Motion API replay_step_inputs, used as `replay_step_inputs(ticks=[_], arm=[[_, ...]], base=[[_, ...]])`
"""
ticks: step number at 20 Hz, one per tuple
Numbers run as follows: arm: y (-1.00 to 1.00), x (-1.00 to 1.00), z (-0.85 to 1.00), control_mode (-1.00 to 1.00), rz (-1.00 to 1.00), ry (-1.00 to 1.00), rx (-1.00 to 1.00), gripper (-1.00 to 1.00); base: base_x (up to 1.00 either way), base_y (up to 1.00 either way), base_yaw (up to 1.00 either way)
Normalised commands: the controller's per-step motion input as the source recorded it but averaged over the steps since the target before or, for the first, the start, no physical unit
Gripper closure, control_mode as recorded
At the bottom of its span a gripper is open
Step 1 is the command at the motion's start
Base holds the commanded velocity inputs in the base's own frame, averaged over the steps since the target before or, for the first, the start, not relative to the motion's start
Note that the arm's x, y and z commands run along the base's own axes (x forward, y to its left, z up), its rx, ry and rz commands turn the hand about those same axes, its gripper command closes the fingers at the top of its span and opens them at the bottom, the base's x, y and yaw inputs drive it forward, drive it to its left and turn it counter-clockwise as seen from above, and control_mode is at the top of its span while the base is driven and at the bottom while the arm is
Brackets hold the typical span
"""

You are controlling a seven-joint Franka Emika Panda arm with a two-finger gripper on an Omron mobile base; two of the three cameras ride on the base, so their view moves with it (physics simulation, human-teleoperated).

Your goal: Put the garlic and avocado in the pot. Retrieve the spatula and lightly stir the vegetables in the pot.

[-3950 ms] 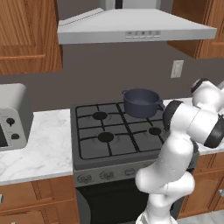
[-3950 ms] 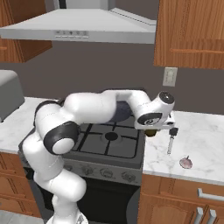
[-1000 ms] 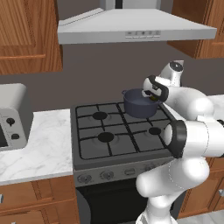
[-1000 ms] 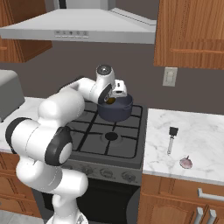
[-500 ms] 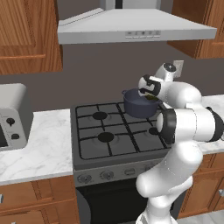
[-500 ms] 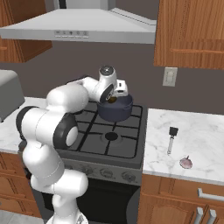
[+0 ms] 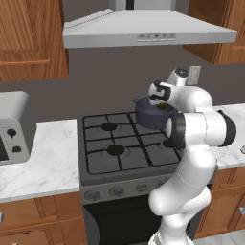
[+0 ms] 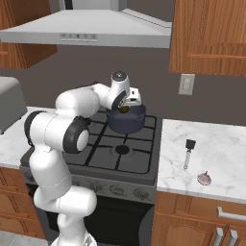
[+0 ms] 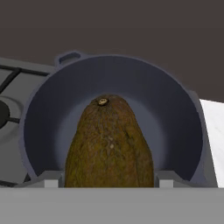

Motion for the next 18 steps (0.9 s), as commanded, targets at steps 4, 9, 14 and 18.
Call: replay_step_inputs(ticks=[4, 9, 14, 18], arm=[[0.0, 0.12, -0.31, -1.0, 0.0, 0.1, 0.0, 1.0], [0.0, 0.01, -0.29, -1.0, 0.0, 0.06, 0.0, 1.0], [0.0, 0.01, -0.22, -1.0, 0.0, 0.03, 0.0, 1.0], [0.01, 0.01, -0.09, -1.0, 0.0, 0.01, 0.0, 1.0]], base=[[0.0, 0.0, 0.0], [0.0, 0.0, 0.0], [0.0, 0.0, 0.0], [0.0, 0.0, 0.0]])
